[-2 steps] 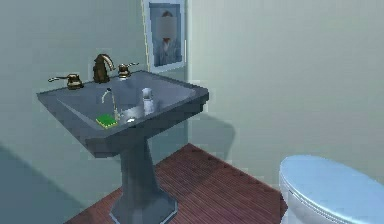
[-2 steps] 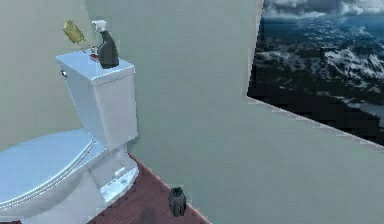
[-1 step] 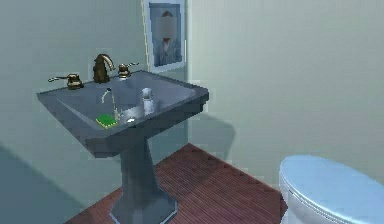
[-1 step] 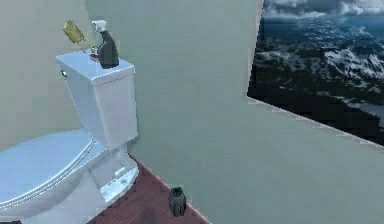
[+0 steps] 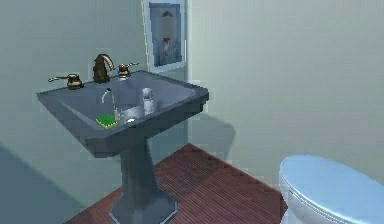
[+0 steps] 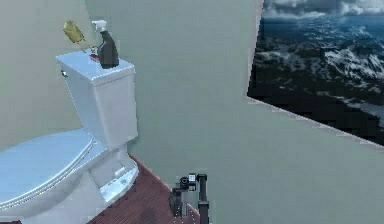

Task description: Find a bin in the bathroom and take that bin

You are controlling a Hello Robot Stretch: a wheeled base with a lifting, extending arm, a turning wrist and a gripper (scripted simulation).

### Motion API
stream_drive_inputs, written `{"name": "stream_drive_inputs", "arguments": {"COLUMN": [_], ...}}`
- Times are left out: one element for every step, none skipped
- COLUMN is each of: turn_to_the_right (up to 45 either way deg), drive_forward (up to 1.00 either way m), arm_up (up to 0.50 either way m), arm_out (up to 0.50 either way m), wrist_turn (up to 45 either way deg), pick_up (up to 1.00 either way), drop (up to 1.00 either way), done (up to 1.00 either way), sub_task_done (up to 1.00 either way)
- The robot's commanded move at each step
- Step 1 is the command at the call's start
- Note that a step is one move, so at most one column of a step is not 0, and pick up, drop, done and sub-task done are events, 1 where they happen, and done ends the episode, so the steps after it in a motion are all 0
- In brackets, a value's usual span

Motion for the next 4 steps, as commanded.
{"name": "stream_drive_inputs", "arguments": {"turn_to_the_right": [0.0,0.0,0.0,0.0], "drive_forward": [0.0,0.0,0.0,0.0], "arm_up": [0.0,0.0,0.0,0.0], "arm_out": [0.0,0.0,0.0,0.0], "wrist_turn": [45.0,45.0,45.0,21.0], "pick_up": [0.0,0.0,0.0,0.0], "drop": [0.0,0.0,0.0,0.0], "done": [0.0,0.0,0.0,0.0], "sub_task_done": [0.0,0.0,0.0,0.0]}}
